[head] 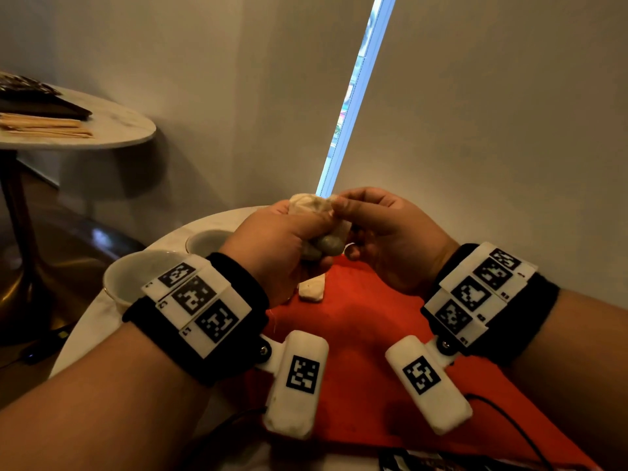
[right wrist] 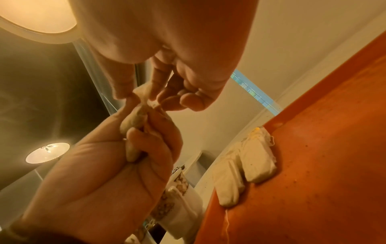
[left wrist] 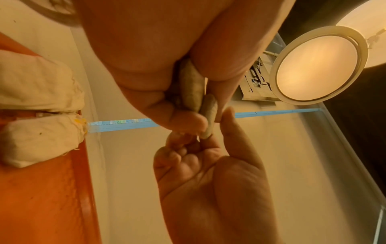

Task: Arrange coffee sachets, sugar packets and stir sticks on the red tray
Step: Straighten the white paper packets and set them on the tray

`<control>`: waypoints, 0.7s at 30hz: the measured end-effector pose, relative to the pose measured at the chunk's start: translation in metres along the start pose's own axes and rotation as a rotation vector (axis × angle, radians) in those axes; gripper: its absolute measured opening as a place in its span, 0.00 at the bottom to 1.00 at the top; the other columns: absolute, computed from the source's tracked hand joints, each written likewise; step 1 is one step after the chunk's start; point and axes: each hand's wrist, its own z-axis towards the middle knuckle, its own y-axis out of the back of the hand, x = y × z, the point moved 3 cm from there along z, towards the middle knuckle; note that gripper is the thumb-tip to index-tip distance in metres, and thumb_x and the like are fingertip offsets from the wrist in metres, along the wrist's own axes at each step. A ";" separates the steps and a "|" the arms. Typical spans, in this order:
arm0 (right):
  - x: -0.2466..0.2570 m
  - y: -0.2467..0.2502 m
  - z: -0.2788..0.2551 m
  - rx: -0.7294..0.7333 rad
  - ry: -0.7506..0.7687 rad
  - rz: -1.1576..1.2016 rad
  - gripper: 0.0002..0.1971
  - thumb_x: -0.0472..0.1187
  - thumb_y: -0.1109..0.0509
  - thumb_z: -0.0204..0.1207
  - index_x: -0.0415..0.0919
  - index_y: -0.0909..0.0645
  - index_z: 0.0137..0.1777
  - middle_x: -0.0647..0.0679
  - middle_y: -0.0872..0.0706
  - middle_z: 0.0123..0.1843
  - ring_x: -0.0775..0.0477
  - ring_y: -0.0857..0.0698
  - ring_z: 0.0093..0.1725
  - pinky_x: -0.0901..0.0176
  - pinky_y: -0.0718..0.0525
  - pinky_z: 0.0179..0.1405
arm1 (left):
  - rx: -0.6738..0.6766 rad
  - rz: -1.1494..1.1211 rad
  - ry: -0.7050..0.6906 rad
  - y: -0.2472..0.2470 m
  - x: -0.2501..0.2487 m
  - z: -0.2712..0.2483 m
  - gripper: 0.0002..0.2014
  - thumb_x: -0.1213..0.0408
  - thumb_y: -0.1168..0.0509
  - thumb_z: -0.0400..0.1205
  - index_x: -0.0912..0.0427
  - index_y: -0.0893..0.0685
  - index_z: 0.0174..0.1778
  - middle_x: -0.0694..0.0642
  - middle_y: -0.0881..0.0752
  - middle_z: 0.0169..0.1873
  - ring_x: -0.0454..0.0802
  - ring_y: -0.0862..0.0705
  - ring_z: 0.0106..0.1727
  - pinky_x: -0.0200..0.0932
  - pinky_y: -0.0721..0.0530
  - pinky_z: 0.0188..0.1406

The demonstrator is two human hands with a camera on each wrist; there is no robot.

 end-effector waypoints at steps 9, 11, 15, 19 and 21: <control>0.001 0.003 -0.006 -0.023 -0.014 0.022 0.03 0.35 0.31 0.76 0.36 0.20 0.48 0.41 0.17 0.36 0.47 0.19 0.31 0.59 0.26 0.27 | -0.138 0.012 0.009 0.004 0.003 0.000 0.05 0.65 0.35 0.86 0.55 0.15 0.45 0.59 0.23 0.36 0.46 0.27 0.32 0.34 0.23 0.24; 0.001 0.006 -0.006 -0.059 -0.019 0.002 0.05 0.29 0.34 0.81 0.36 0.19 0.46 0.41 0.17 0.36 0.46 0.20 0.32 0.59 0.26 0.27 | -0.118 0.022 0.013 0.003 0.003 -0.001 0.04 0.64 0.36 0.86 0.58 0.16 0.51 0.56 0.23 0.32 0.46 0.28 0.31 0.33 0.24 0.24; 0.000 0.008 -0.005 -0.091 -0.018 -0.009 0.08 0.28 0.36 0.82 0.38 0.19 0.45 0.41 0.16 0.36 0.45 0.19 0.32 0.58 0.25 0.26 | -0.106 0.053 0.021 0.003 0.003 0.000 0.05 0.62 0.38 0.87 0.59 0.19 0.54 0.59 0.26 0.31 0.50 0.33 0.33 0.37 0.29 0.26; -0.003 0.009 -0.005 -0.105 -0.033 0.032 0.07 0.29 0.37 0.82 0.37 0.20 0.46 0.41 0.15 0.35 0.44 0.18 0.31 0.60 0.24 0.25 | -0.180 0.055 0.039 0.004 0.003 0.000 0.04 0.64 0.37 0.86 0.58 0.18 0.53 0.60 0.26 0.34 0.50 0.31 0.33 0.38 0.29 0.26; -0.004 0.007 -0.006 -0.090 -0.037 0.045 0.05 0.30 0.36 0.81 0.37 0.20 0.48 0.42 0.14 0.35 0.45 0.17 0.31 0.60 0.24 0.25 | -0.221 0.034 0.041 0.005 0.003 -0.001 0.03 0.65 0.35 0.85 0.57 0.16 0.52 0.61 0.24 0.37 0.52 0.29 0.36 0.38 0.29 0.27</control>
